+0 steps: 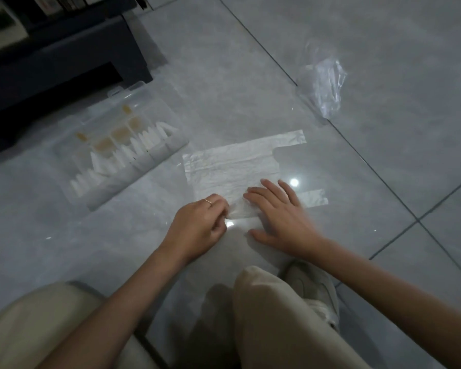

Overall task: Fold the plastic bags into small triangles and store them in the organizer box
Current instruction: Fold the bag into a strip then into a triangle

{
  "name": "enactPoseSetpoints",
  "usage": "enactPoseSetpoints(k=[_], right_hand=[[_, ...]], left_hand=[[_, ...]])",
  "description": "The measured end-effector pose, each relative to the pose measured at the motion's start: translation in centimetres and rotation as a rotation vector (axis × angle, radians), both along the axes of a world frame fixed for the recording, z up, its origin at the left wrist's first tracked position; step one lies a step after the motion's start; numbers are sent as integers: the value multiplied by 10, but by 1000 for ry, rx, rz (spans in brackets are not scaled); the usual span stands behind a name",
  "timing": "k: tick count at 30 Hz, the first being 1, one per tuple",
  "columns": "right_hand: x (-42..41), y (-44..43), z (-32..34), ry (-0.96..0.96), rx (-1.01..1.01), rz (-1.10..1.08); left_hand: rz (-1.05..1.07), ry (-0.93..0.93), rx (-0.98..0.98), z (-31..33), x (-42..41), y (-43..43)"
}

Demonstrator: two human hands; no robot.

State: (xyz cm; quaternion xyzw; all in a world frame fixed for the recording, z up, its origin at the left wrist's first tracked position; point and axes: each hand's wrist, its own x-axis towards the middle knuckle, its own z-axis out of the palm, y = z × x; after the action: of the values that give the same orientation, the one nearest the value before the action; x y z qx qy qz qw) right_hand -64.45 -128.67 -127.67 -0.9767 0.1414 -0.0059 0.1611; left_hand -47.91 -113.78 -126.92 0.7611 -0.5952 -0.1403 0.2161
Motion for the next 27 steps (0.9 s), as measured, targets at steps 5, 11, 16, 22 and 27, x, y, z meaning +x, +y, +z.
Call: enactPoseSetpoints(k=[5, 11, 16, 22, 27], right_hand=[[9, -12, 10, -48, 37, -68], [19, -30, 31, 116, 511, -98], [30, -49, 36, 256, 615, -152], [37, -73, 36, 292, 433, -233], [41, -89, 30, 417, 315, -298]], left_hand=[[161, 584, 52, 15, 3, -1], [102, 871, 187, 19, 28, 12], [380, 657, 81, 9, 34, 7], [599, 312, 154, 6, 34, -4], [606, 142, 184, 5, 30, -14]])
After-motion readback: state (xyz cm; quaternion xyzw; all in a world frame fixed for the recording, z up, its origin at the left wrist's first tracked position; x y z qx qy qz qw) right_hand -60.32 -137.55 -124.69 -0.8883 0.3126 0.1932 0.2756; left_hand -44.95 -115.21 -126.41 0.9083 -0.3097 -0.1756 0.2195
